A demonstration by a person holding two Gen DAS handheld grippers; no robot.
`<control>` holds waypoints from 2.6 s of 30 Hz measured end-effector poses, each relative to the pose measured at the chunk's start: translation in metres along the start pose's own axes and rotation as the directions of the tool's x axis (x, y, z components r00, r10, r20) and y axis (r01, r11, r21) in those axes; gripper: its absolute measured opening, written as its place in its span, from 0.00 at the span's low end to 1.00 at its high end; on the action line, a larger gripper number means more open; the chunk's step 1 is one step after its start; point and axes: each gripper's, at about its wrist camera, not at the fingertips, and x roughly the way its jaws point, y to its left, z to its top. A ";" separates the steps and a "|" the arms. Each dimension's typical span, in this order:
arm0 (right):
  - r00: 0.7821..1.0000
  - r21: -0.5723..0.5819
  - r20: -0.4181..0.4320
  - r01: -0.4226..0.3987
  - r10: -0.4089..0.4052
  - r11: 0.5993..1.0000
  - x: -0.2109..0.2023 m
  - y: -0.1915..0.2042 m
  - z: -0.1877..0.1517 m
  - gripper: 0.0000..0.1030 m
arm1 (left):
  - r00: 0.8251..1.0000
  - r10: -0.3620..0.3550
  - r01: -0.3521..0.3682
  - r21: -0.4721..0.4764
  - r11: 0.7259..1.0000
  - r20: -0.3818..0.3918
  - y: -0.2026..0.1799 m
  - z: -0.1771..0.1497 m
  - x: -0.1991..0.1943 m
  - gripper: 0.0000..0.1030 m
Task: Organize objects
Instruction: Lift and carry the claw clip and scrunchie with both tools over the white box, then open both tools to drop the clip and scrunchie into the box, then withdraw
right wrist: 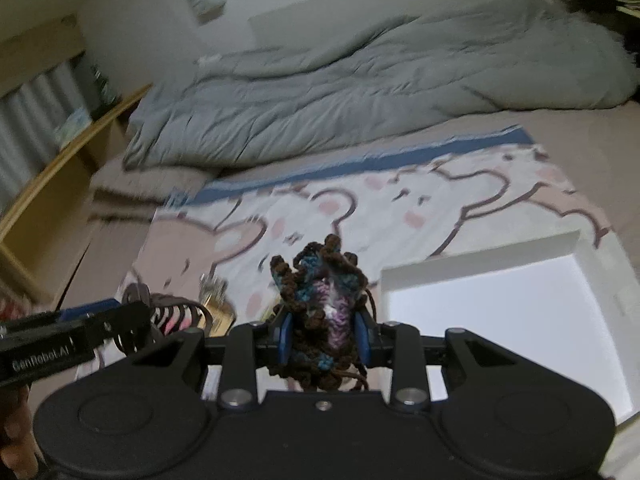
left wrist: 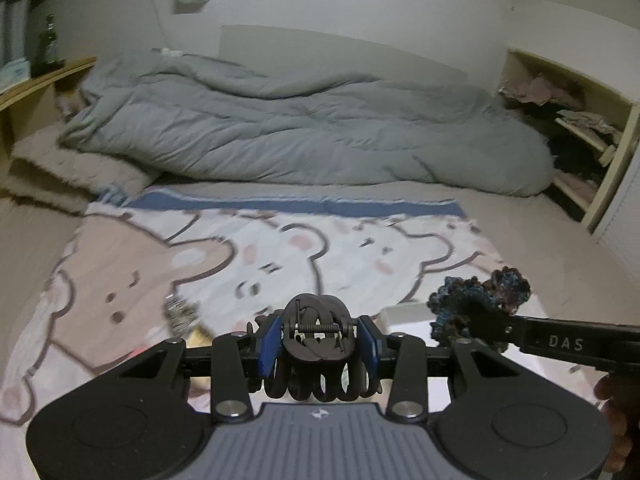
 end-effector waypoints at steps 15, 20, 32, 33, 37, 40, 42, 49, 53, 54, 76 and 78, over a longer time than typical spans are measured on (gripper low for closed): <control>0.978 0.201 0.050 0.188 -0.202 0.961 0.022 -0.101 0.024 0.31 | 0.987 -0.152 0.152 -0.006 0.988 -0.056 -0.078 0.023 0.090 0.41; 0.972 0.240 0.009 0.227 -0.235 0.944 0.042 -0.129 0.025 0.31 | 0.975 -0.202 0.198 -0.055 0.979 -0.093 -0.089 0.015 0.129 0.41; 0.959 0.199 -0.120 0.275 -0.255 0.941 0.100 -0.145 0.022 0.31 | 0.951 -0.214 0.196 -0.101 0.975 -0.225 -0.102 -0.007 0.211 0.41; 0.958 0.192 -0.128 0.279 -0.258 0.941 0.104 -0.146 0.023 0.31 | 0.950 -0.212 0.194 -0.097 0.976 -0.230 -0.103 -0.008 0.215 0.41; 0.949 0.175 -0.160 0.297 -0.270 0.939 0.119 -0.150 0.022 0.31 | 0.952 -0.188 0.175 -0.073 0.982 -0.242 -0.105 -0.012 0.230 0.41; 0.941 0.150 -0.189 0.310 -0.281 0.939 0.131 -0.151 0.020 0.32 | 0.949 -0.185 0.171 -0.078 0.982 -0.256 -0.104 -0.014 0.239 0.41; 0.937 0.138 -0.203 0.313 -0.283 0.940 0.138 -0.151 0.019 0.32 | 0.948 -0.183 0.171 -0.067 0.983 -0.259 -0.105 -0.015 0.242 0.42; 0.930 0.146 -0.247 0.313 -0.271 0.939 0.154 -0.155 0.016 0.42 | 0.945 -0.157 0.145 -0.061 0.988 -0.287 -0.100 -0.019 0.249 0.49; 0.924 0.146 -0.248 0.331 -0.290 0.932 0.151 -0.156 0.016 0.47 | 0.946 -0.146 0.129 -0.076 0.989 -0.290 -0.094 -0.017 0.247 0.51; 0.925 0.145 -0.244 0.331 -0.290 0.932 0.149 -0.156 0.016 0.47 | 0.947 -0.145 0.128 -0.075 0.989 -0.287 -0.093 -0.017 0.245 0.51; 0.956 0.143 -0.087 0.290 -0.280 0.946 0.062 -0.131 0.010 0.51 | 0.969 -0.099 0.102 0.000 0.995 -0.225 -0.085 -0.009 0.166 0.51; 0.959 0.141 -0.070 0.282 -0.274 0.949 0.052 -0.127 0.009 0.52 | 0.970 -0.101 0.103 0.002 0.995 -0.220 -0.083 -0.009 0.159 0.51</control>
